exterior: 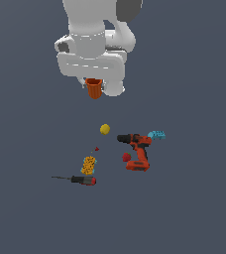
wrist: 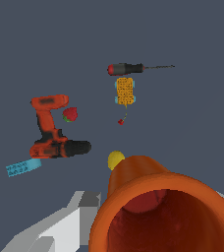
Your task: Pick up a designated object from a clutter of objects.
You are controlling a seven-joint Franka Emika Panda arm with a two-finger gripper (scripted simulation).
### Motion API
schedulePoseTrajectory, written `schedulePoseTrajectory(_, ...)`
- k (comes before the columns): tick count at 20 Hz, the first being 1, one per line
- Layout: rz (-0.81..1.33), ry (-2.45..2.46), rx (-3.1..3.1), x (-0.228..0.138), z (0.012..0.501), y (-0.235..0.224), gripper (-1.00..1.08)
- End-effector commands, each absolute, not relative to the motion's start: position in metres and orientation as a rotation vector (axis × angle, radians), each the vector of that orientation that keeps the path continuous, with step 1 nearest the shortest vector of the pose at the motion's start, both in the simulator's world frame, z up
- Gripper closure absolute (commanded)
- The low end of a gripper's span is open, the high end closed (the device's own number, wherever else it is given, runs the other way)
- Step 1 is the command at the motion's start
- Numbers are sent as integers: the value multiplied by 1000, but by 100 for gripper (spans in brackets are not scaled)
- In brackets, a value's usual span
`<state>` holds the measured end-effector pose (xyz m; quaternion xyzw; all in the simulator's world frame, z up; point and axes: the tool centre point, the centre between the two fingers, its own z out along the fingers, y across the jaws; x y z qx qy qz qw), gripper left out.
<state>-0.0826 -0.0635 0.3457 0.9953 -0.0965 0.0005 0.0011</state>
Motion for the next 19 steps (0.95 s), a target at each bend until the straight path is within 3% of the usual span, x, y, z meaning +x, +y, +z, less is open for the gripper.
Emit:
schedulePoseTrajectory(1, 1, -303, 3125, -86, 365, -59, 108)
schedulePoseTrajectory(10, 0, -302, 3127, -92, 407, -51, 108)
schedulePoseTrajectory(19, 0, -301, 3127, -91, 411, -50, 108)
